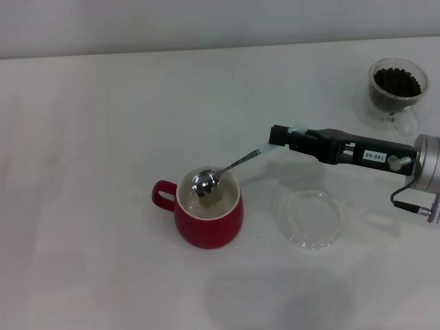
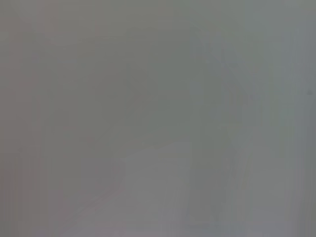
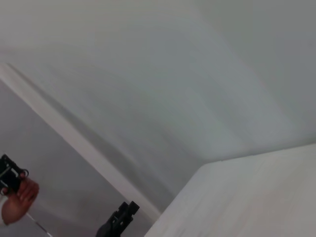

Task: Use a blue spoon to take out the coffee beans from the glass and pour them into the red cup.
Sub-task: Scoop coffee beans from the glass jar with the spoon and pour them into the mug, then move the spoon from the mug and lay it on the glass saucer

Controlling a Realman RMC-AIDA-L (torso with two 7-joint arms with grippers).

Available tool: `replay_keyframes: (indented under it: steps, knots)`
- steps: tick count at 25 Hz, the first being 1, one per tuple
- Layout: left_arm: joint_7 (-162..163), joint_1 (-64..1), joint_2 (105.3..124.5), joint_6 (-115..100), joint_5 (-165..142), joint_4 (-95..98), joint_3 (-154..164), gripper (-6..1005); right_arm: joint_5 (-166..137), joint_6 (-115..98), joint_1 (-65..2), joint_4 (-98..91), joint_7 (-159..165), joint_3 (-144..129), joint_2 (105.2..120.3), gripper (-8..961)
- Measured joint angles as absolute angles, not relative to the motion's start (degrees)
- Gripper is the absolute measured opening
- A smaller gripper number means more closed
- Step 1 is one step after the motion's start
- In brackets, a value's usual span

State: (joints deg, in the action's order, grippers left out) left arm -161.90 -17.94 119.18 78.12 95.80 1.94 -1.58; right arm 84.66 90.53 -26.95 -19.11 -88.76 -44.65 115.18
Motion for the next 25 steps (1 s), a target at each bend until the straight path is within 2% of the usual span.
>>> replay_keyframes:
  steps: [17, 19, 25]
  knots:
    - [-161.89, -18.09, 119.18, 77.52, 95.8, 1.93, -1.58, 872, 84.98, 89.74, -26.42, -19.36, -89.84, -43.48, 114.96, 190]
    - [-161.89, -18.1, 119.17, 77.5, 95.8, 1.93, -1.58, 872, 85.29, 90.04, -25.99, -19.41, -86.09, -42.46, 114.51, 190]
    - [-161.89, -18.35, 119.17, 77.45, 95.8, 1.93, -1.58, 872, 85.5, 91.9, -24.4, -19.81, -74.42, -41.0, 111.7, 191]
